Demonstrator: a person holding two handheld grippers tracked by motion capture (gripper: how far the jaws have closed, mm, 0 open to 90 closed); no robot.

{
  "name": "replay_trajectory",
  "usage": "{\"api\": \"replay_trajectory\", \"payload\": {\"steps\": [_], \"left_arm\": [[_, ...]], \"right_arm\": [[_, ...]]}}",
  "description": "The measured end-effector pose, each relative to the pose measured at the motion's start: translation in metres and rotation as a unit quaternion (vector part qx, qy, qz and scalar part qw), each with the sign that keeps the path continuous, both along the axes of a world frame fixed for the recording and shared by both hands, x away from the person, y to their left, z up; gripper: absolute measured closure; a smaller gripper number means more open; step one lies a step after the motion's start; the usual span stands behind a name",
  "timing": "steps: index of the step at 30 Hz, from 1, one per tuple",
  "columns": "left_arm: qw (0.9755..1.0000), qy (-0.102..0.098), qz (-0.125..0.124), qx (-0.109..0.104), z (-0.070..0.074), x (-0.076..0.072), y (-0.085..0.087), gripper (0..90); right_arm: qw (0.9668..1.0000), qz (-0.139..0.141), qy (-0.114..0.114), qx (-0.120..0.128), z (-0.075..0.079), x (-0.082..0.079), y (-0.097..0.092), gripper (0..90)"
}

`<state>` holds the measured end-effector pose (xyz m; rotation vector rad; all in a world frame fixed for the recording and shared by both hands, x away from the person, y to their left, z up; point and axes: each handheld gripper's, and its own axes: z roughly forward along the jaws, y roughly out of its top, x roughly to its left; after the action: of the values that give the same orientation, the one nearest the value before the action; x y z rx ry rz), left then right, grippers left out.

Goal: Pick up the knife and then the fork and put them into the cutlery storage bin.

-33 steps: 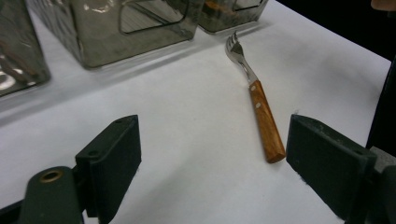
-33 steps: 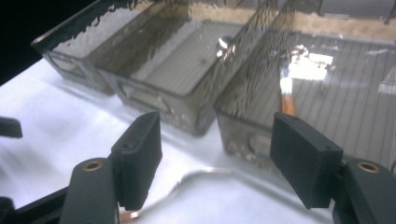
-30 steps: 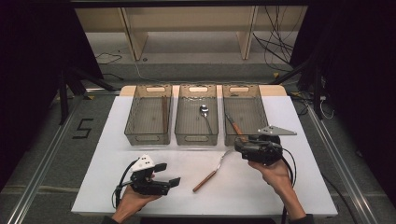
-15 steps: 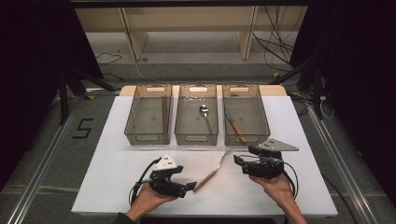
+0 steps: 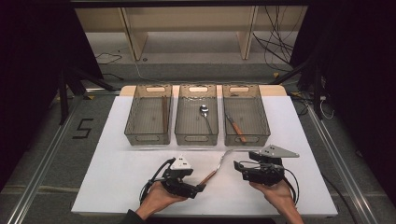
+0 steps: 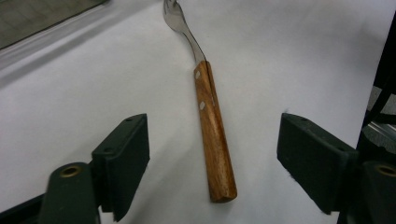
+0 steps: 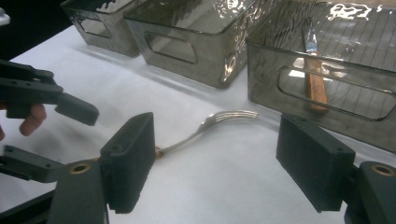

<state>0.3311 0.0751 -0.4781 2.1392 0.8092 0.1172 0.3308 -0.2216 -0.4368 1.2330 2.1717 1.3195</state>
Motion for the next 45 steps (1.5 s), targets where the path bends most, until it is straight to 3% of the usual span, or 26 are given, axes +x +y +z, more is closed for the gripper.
{"api": "replay_trajectory", "payload": {"steps": [19, 25, 31, 41, 45], "left_arm": [[0.9988, -0.007, -0.023, 0.041, -0.008, -0.001, -0.014, 57.8], [0.9979, -0.014, -0.016, 0.062, -0.013, -0.001, -0.019, 66.1], [0.9974, -0.022, 0.003, 0.068, -0.013, -0.003, -0.021, 74.8], [0.9987, -0.01, 0.016, 0.047, -0.013, 0.0, -0.016, 80.4], [0.9995, 0.01, 0.016, 0.027, -0.013, 0.005, -0.009, 80.6]], "right_arm": [[1.0, 0.004, 0.003, 0.001, -0.004, -0.008, 0.0, 28.6], [1.0, 0.005, 0.003, 0.0, -0.005, -0.009, 0.0, 28.8], [1.0, 0.006, 0.004, 0.0, -0.005, -0.01, 0.002, 29.1], [0.9999, 0.009, 0.003, -0.003, -0.006, -0.01, 0.003, 29.4], [0.9999, 0.013, 0.001, -0.001, -0.005, -0.01, 0.004, 29.5]]}}
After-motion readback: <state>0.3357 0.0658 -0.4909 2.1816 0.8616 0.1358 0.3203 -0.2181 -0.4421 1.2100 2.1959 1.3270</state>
